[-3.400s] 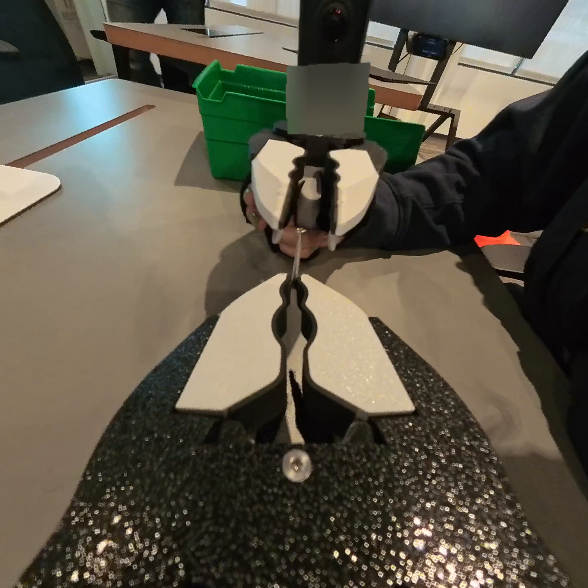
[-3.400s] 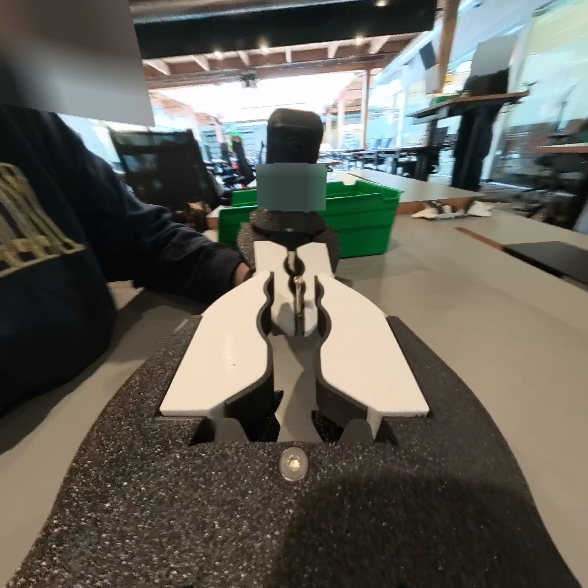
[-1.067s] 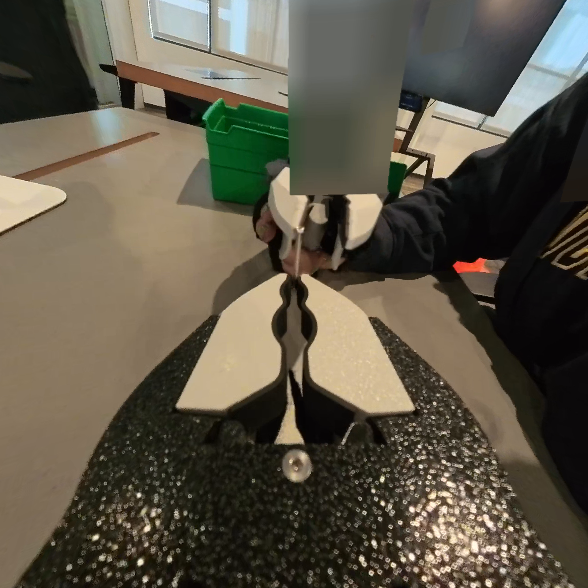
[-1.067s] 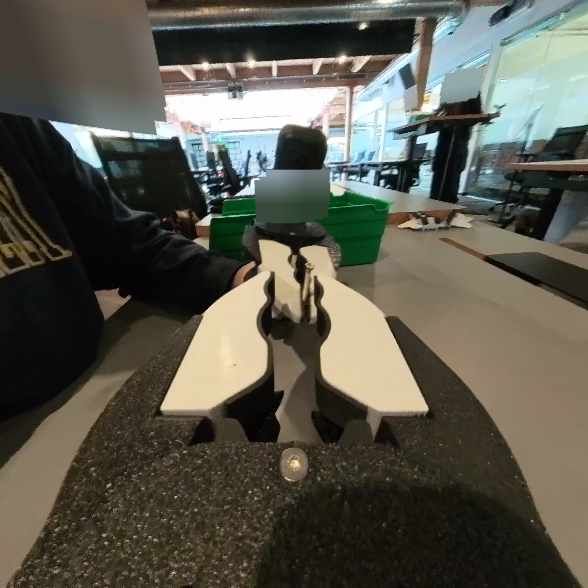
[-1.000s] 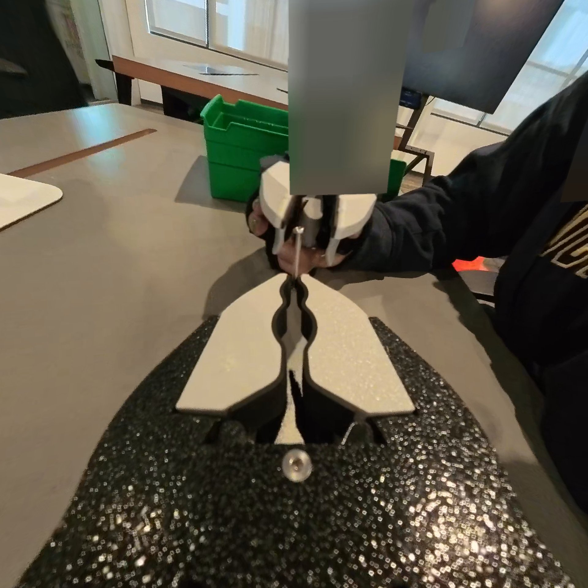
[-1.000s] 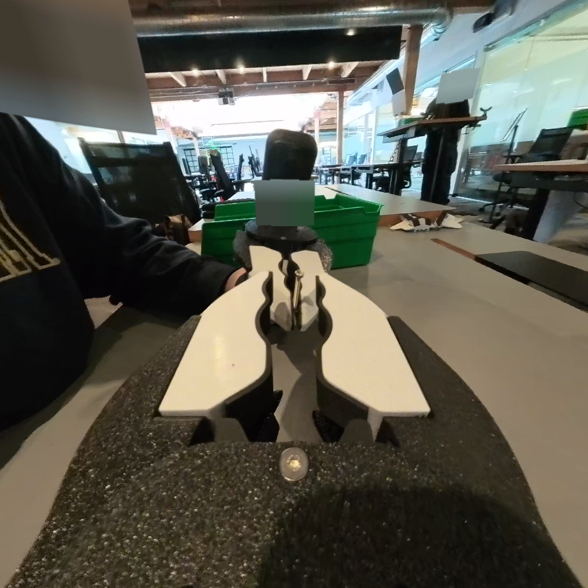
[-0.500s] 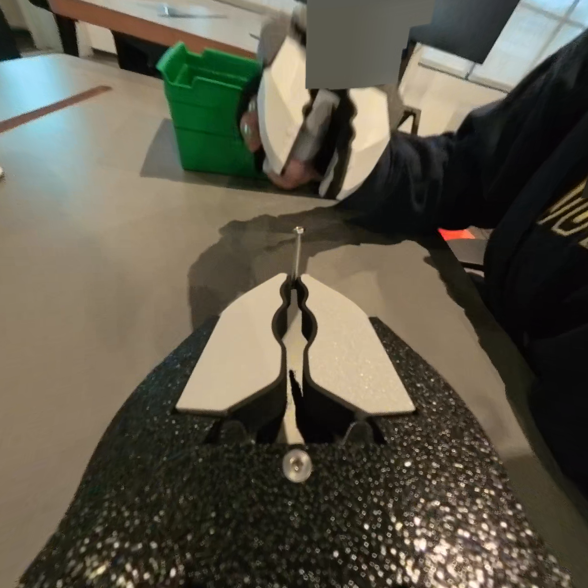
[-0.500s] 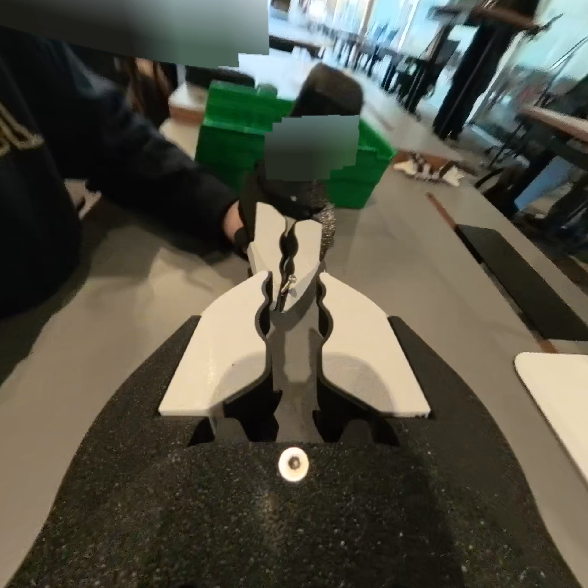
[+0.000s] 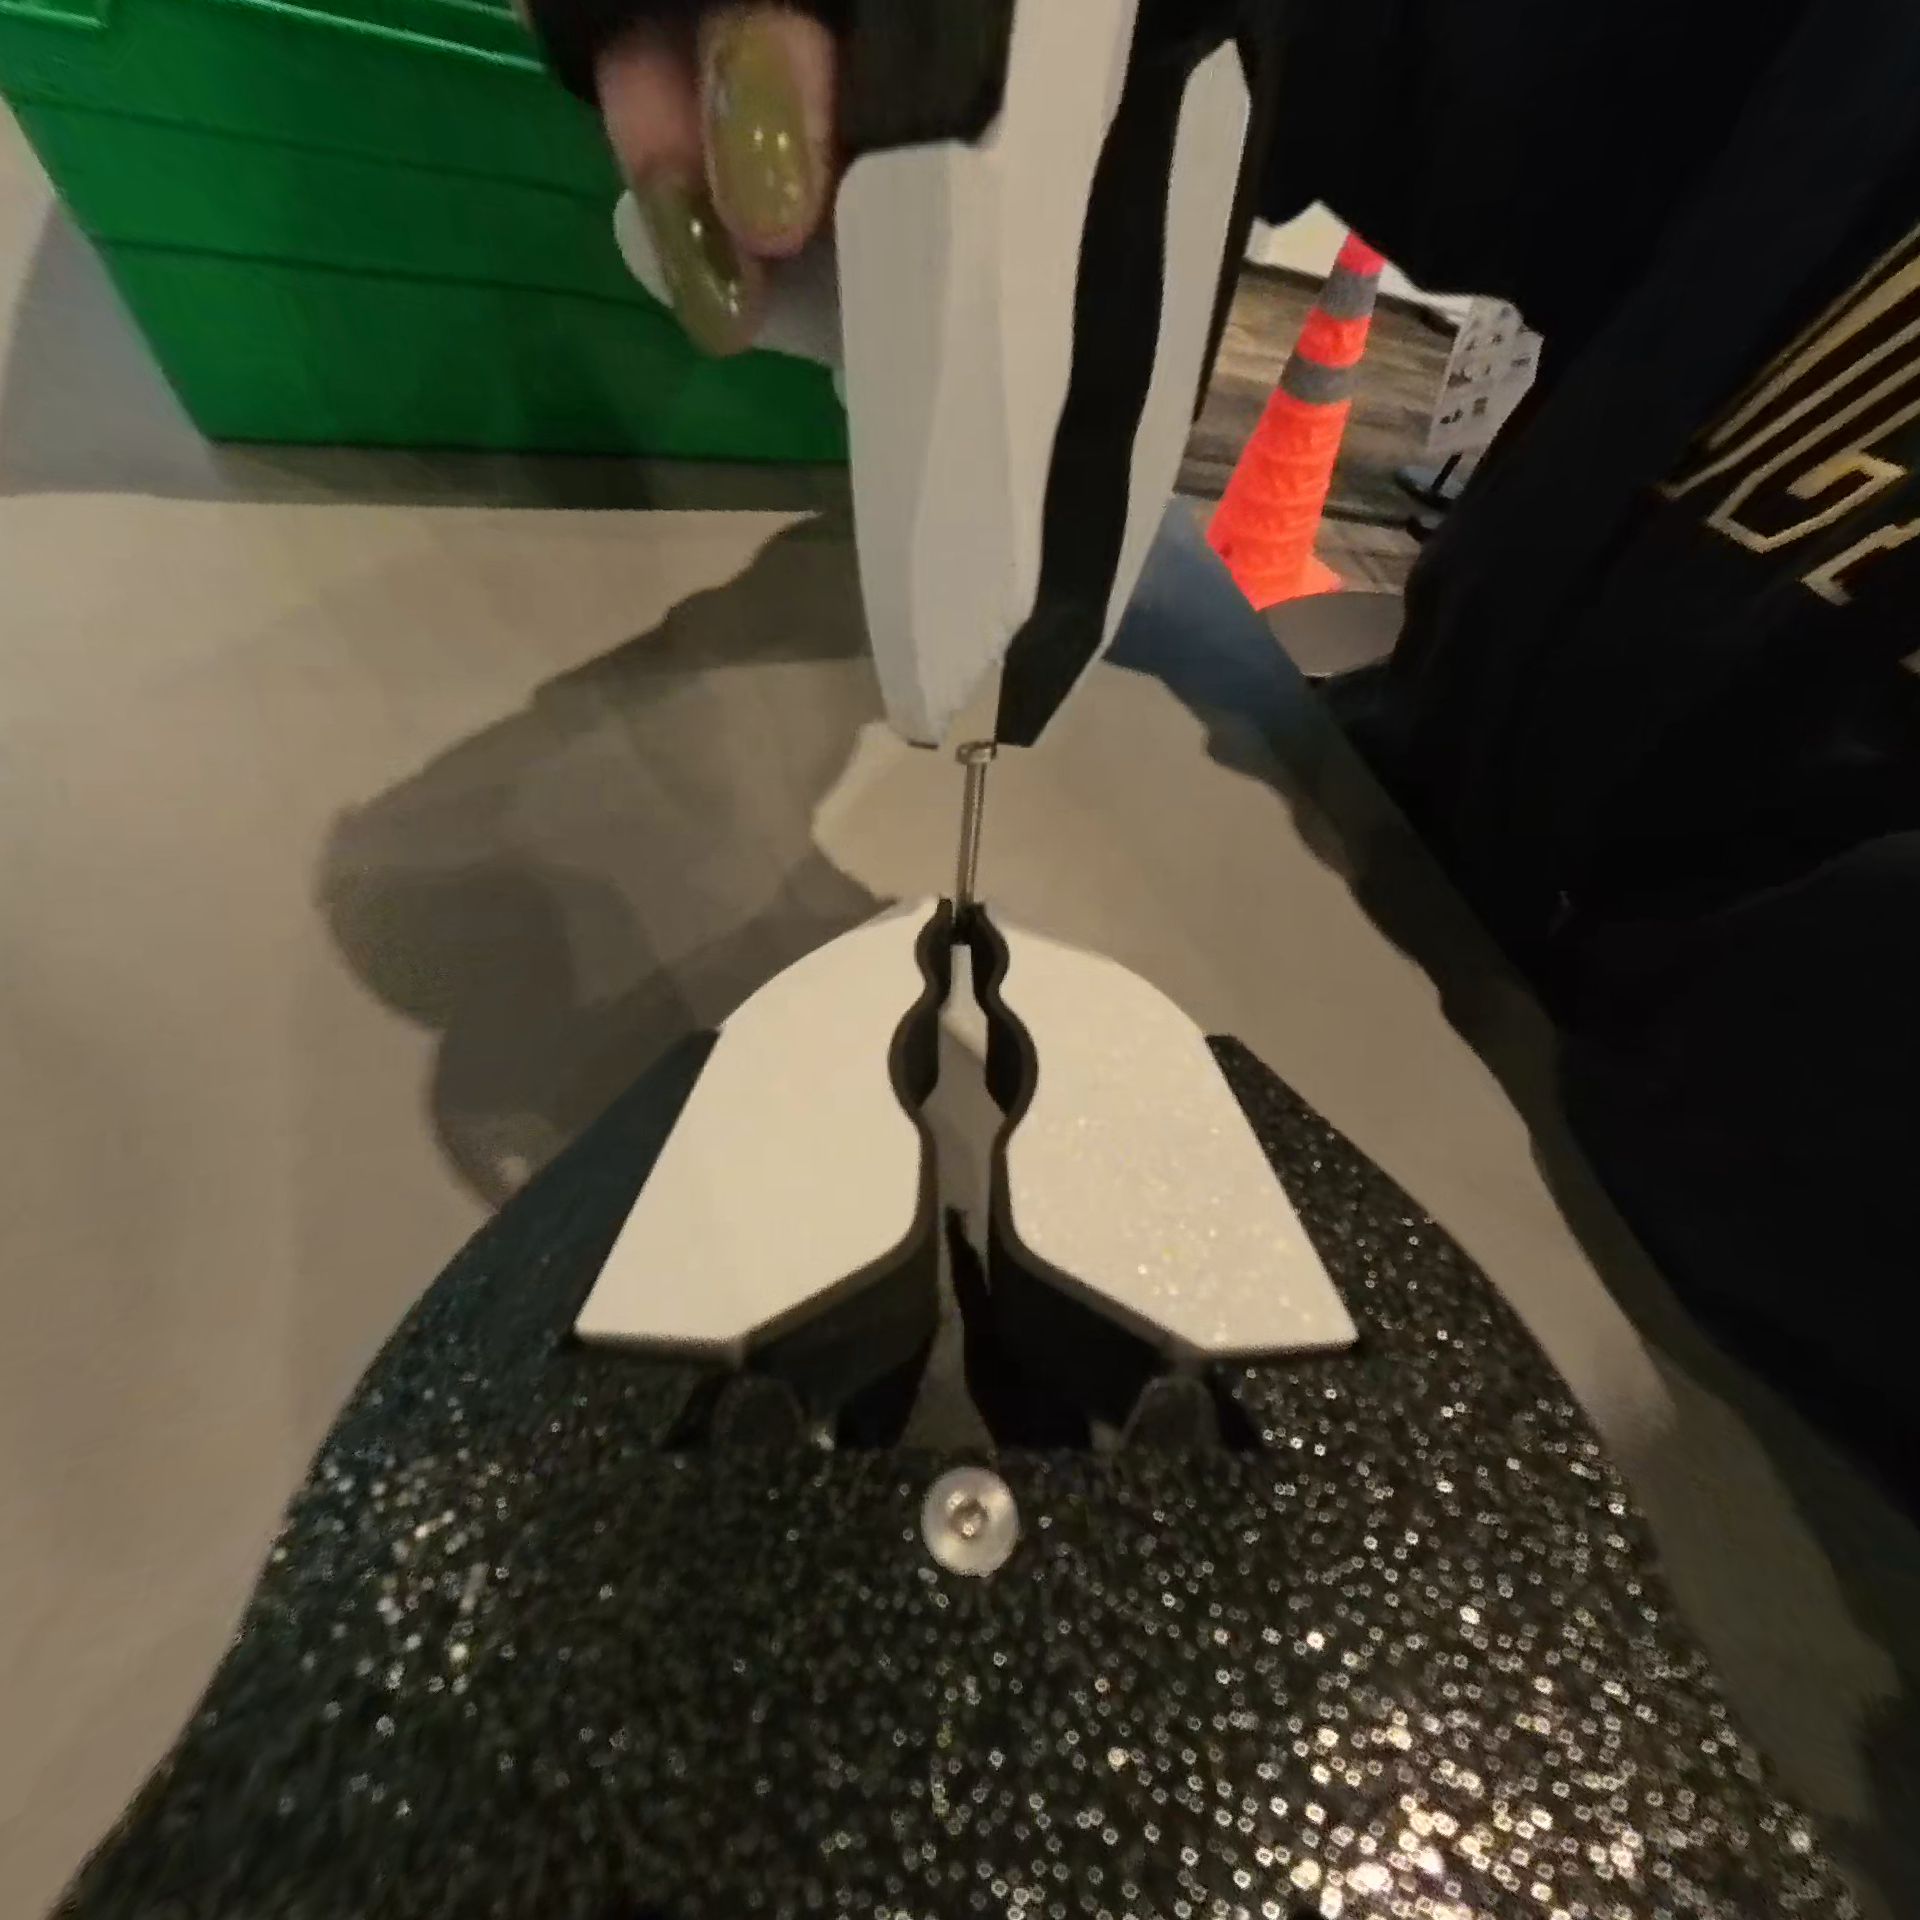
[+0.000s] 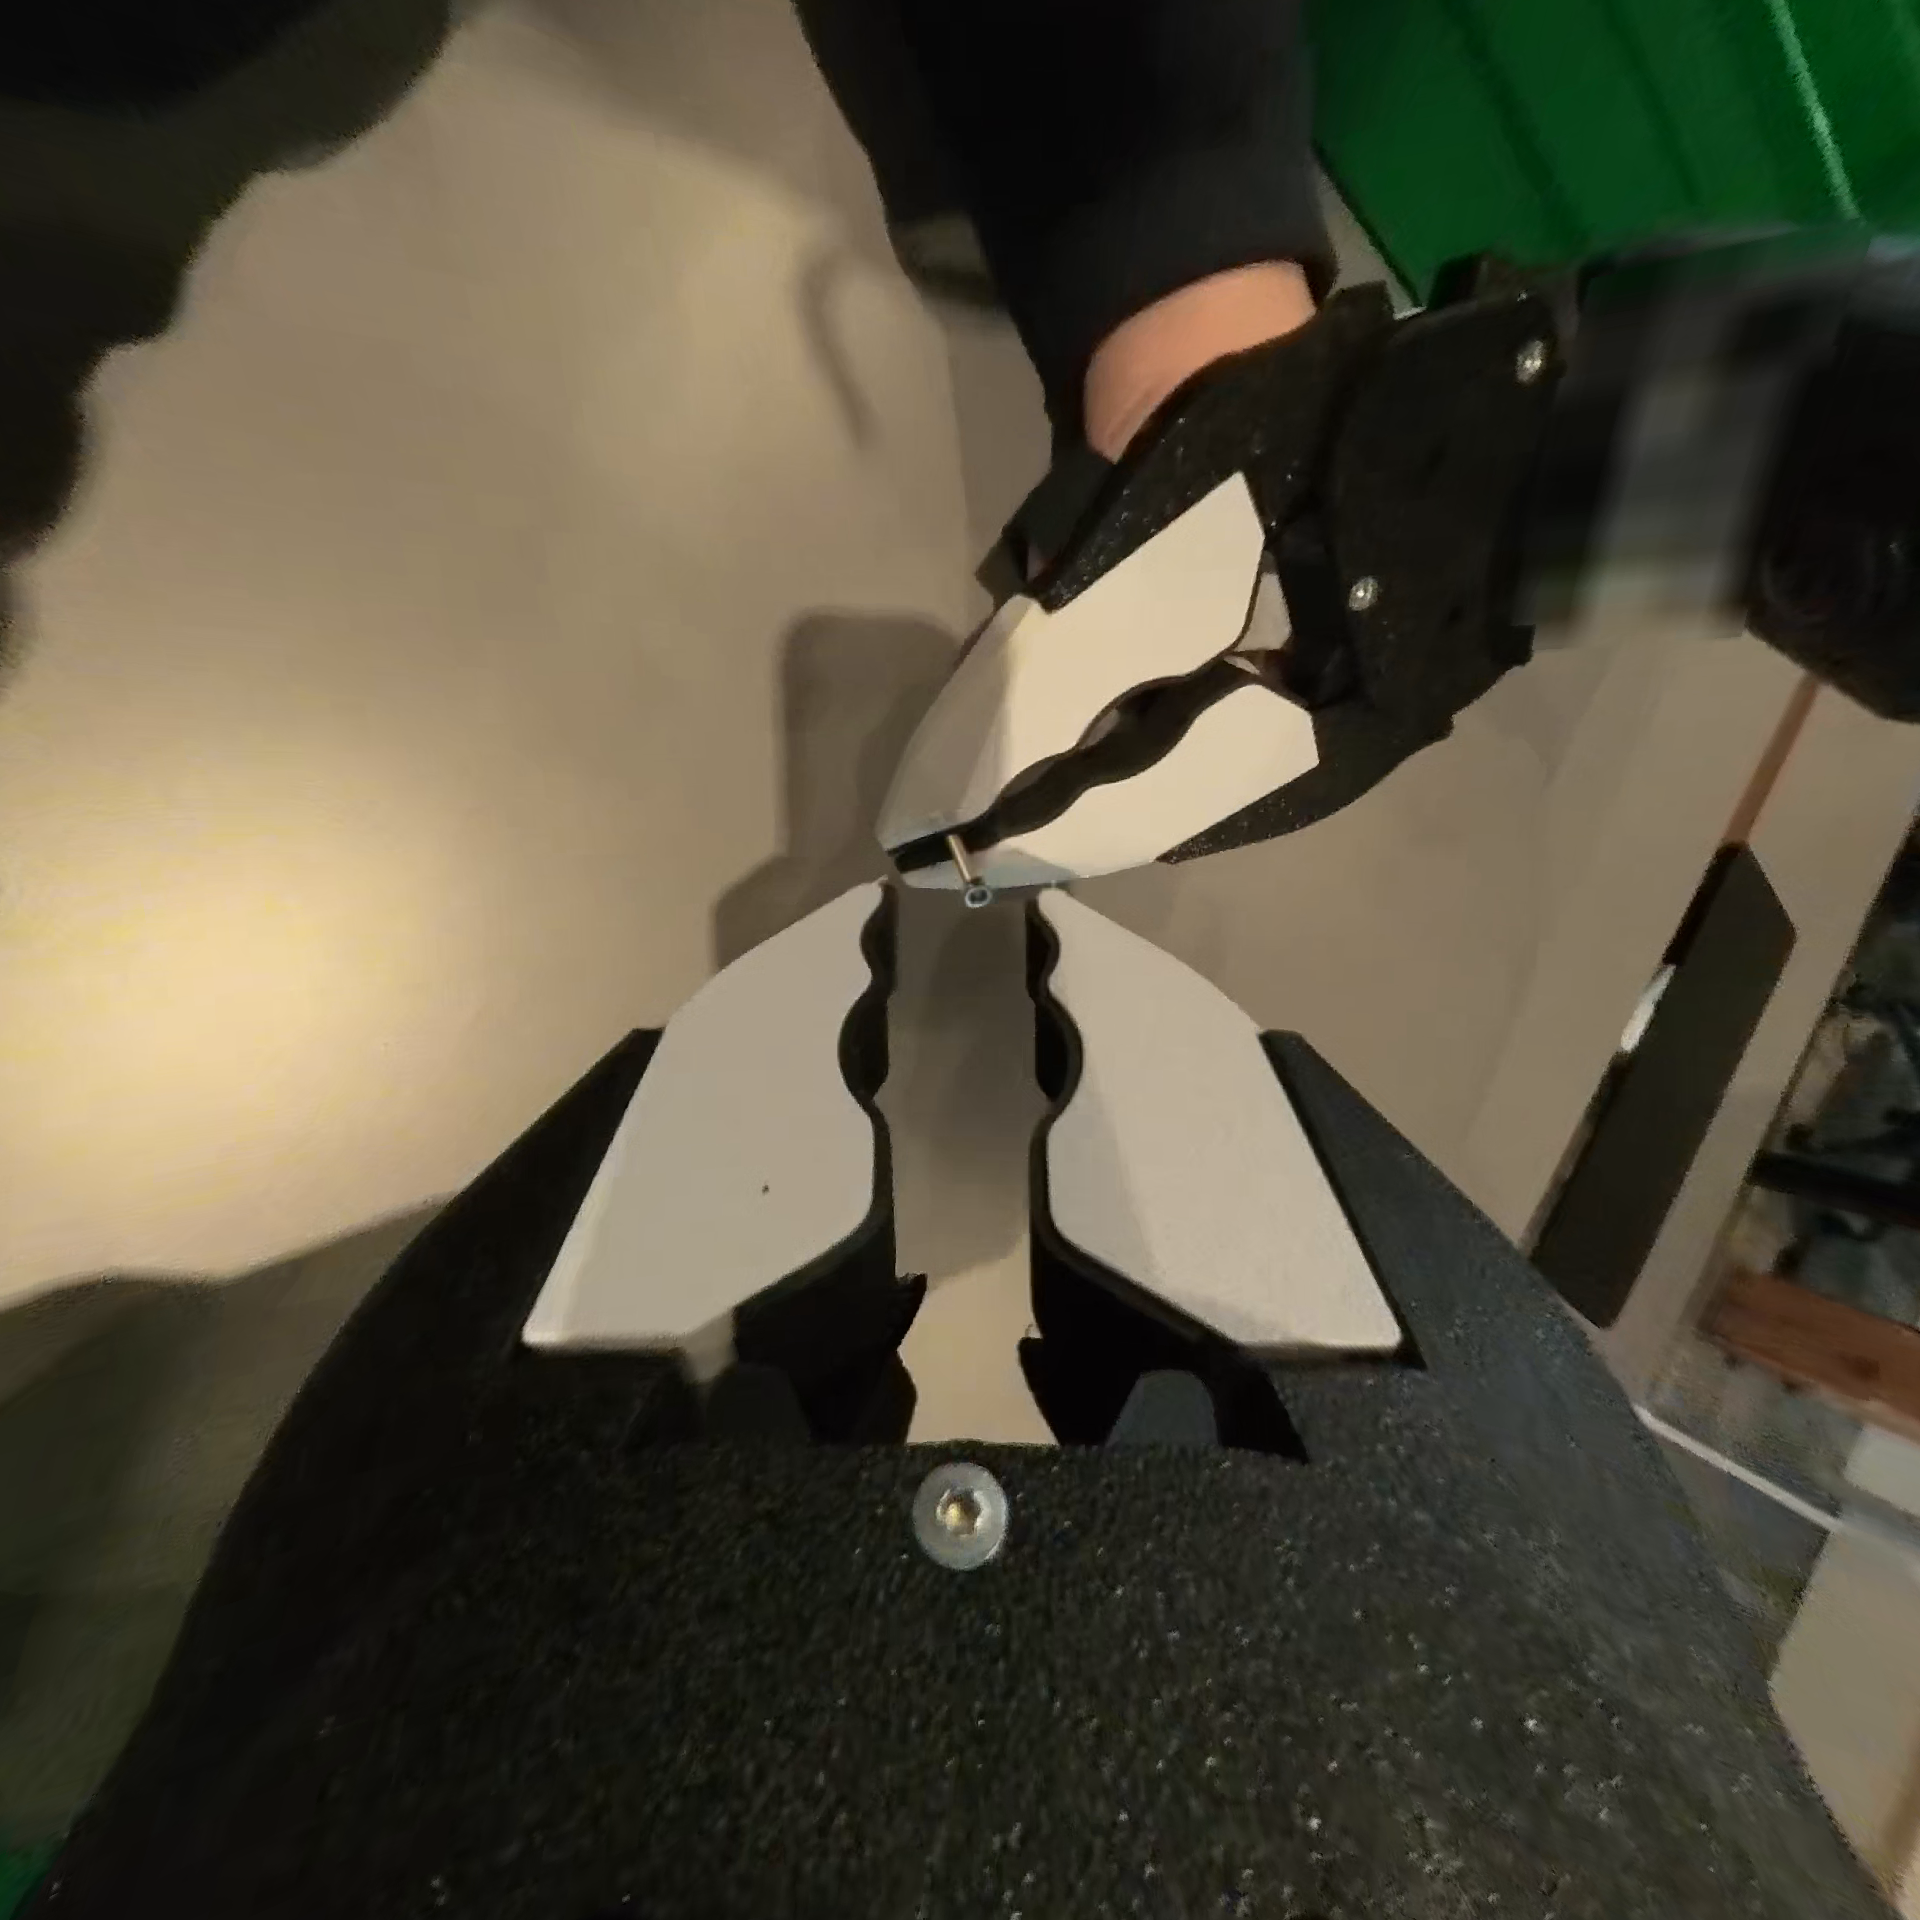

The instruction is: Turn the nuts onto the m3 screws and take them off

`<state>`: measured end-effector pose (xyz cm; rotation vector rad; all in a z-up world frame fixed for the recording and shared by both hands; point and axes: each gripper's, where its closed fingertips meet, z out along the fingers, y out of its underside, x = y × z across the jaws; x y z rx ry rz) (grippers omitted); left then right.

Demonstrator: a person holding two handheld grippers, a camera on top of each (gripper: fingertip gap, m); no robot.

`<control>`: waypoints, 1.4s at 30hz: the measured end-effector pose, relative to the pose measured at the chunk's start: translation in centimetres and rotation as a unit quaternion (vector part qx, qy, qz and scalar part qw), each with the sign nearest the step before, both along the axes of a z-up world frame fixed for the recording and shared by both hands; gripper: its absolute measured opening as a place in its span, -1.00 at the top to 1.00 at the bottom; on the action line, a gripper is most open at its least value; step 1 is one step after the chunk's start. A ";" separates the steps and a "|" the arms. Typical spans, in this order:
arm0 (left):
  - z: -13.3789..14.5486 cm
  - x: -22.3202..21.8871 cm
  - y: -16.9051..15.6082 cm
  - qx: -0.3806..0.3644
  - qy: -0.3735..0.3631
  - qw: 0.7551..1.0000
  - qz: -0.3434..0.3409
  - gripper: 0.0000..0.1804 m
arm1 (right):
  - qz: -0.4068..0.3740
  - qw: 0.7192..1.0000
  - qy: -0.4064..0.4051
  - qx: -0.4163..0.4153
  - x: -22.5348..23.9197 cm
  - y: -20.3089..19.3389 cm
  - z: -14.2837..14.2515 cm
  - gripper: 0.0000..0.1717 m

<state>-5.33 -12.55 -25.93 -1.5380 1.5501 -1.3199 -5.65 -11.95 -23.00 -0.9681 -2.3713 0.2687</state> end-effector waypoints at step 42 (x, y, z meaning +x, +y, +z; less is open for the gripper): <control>0.1 -0.2 -1.4 0.025 -0.007 0.999 -0.036 0.97 | -0.067 0.986 -0.009 -0.152 -0.9 -1.7 -0.5 0.94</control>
